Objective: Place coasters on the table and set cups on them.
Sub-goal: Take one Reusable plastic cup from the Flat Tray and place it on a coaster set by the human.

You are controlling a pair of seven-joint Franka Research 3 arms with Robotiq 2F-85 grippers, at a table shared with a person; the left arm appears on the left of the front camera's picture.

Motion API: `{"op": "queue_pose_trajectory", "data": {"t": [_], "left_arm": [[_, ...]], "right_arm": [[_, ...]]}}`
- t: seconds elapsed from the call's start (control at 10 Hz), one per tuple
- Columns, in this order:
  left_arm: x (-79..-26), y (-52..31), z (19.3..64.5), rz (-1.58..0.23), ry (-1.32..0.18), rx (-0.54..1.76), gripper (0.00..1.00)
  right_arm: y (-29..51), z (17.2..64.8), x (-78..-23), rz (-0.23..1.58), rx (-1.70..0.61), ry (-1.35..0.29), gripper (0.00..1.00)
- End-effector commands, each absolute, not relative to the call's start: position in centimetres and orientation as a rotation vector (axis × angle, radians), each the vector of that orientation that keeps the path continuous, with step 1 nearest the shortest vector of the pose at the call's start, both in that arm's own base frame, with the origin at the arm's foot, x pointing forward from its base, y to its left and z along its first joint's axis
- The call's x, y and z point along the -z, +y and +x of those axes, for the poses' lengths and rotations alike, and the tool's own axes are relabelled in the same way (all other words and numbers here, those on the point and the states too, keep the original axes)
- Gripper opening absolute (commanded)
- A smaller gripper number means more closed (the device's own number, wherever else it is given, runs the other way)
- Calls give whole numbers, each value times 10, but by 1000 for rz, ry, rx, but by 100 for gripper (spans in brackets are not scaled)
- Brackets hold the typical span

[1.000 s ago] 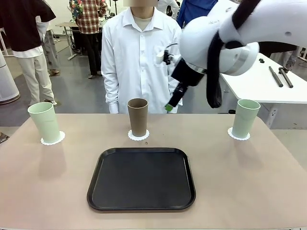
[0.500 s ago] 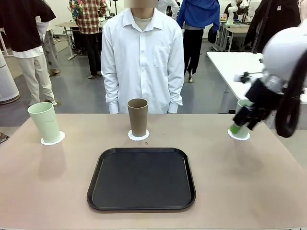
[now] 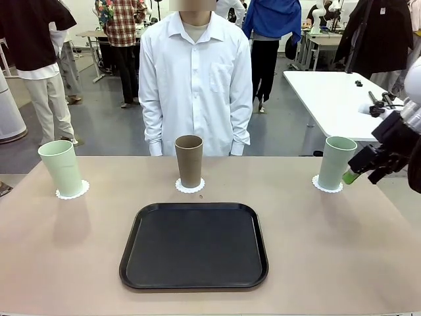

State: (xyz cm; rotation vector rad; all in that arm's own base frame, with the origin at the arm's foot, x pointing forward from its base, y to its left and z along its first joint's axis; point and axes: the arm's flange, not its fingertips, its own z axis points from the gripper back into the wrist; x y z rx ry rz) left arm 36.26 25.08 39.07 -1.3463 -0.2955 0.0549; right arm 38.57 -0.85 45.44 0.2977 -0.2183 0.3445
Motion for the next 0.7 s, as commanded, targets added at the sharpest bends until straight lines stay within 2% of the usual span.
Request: {"op": "queue_pose_trajectory", "data": {"t": [0.0, 0.1, 0.2, 0.3, 0.6], "left_arm": [[-393, 250, 361, -1346, -305, -54, 100], [-393, 250, 361, -1346, -305, -54, 100], [-393, 250, 361, -1346, -305, -54, 100], [-393, 250, 361, -1346, -305, -54, 100], [-393, 250, 361, -1346, -305, -54, 100]], "right_arm": [[1, 390, -455, 295, -363, -203, 100], [-9, 386, -454, 298, -345, -218, 100], [-47, 410, -460, 583, -193, -151, 100], [-86, 422, -457, 773, -100, -115, 100], [-195, 424, -429, 1207, 128, -105, 100]]}}
